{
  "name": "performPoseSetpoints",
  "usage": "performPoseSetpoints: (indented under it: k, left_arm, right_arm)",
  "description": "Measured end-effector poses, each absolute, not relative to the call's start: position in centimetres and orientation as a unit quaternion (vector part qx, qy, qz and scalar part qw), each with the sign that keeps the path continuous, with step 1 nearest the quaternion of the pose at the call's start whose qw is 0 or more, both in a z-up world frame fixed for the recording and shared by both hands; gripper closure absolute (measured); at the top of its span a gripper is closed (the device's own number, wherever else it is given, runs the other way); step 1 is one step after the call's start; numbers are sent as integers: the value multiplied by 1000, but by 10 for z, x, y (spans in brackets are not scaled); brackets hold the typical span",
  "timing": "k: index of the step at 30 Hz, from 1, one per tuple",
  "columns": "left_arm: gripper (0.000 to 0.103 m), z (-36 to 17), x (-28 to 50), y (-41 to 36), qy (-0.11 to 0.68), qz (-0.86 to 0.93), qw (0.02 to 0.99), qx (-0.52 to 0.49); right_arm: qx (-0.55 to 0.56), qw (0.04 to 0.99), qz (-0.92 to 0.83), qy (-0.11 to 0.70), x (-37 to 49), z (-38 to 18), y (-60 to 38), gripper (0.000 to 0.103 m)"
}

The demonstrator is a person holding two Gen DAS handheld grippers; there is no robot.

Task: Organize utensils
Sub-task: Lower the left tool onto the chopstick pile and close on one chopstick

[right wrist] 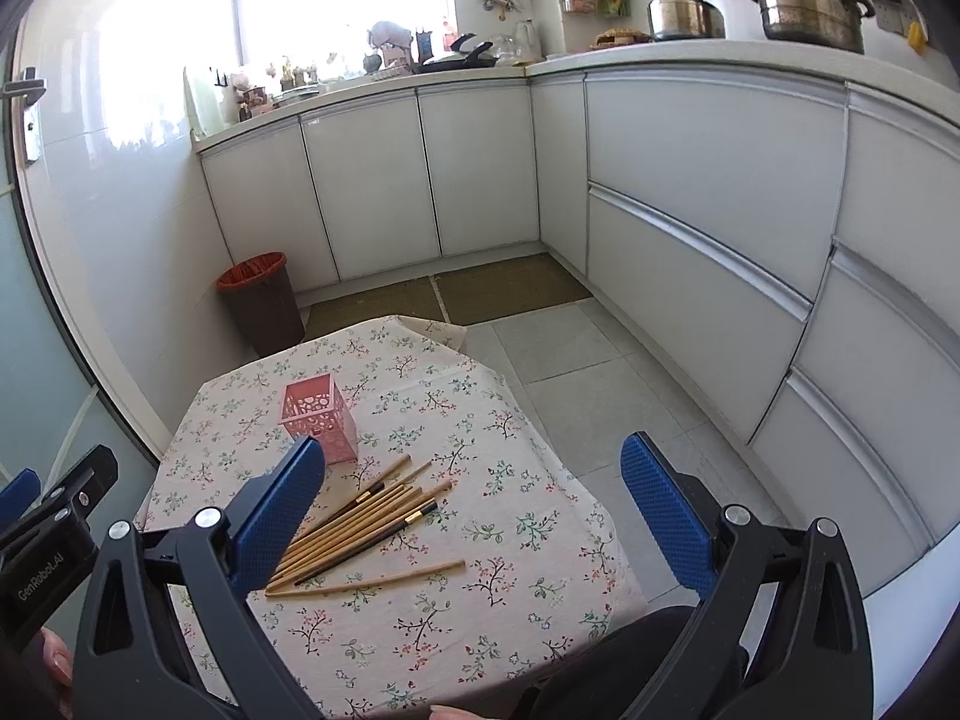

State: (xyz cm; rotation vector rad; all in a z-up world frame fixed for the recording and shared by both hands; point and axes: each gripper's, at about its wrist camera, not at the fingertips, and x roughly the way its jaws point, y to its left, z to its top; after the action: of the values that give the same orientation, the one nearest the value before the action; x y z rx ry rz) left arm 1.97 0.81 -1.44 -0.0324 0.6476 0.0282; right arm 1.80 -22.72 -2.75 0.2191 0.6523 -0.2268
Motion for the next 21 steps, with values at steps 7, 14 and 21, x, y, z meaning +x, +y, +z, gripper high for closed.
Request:
performPoseSetpoints:
  k: [7, 14, 21]
  left_arm:
    - [7, -59, 86, -1, 422, -19, 906, 16]
    - [7, -147, 169, -40, 556, -65, 825, 77]
    - [7, -216, 244, -80, 652, -142, 744, -24]
  right_arm:
    - [197, 888, -85, 407, 57, -82, -263, 7]
    - [288, 819, -75, 491, 101, -166, -303, 7]
    - [321, 780, -85, 530, 128, -222, -327, 7]
